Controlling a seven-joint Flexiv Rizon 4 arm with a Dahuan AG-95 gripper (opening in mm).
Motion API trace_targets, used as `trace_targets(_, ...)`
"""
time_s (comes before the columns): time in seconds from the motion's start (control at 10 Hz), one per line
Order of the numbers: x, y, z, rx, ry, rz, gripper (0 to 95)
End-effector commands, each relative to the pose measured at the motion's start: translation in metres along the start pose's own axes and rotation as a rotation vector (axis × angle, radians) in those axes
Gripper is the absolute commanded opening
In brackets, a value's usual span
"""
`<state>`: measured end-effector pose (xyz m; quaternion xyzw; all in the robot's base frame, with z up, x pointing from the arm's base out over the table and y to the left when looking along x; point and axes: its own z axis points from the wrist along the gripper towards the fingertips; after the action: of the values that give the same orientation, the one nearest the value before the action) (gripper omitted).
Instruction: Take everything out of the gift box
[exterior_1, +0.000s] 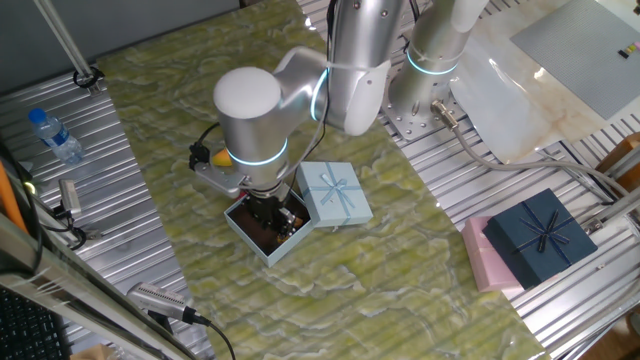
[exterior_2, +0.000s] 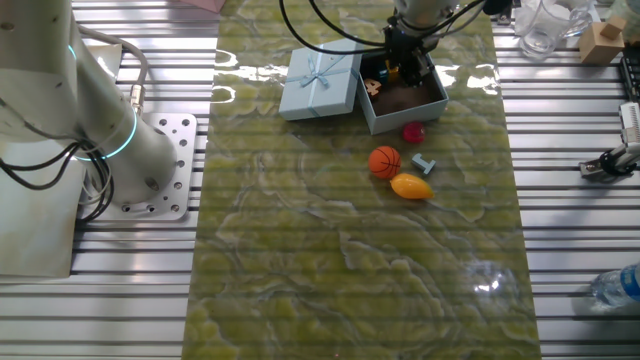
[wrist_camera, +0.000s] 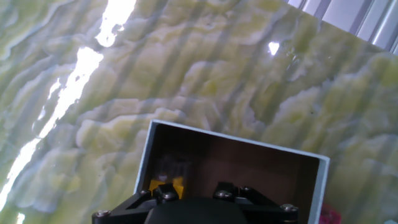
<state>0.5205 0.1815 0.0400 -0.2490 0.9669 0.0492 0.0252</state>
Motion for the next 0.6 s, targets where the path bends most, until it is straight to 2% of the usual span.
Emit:
trace_targets(0.1,-0.0002,-0.002,0.0006,0.008,0.0,-0.001,38.0)
trace_targets(0.4,-0.0003,-0.0104,0.005,0.024,0.004,-0.01,38.0)
trace_targets(0.6,0.0002,-0.0116,0.0055,0.016,0.002,-0.011,38.0)
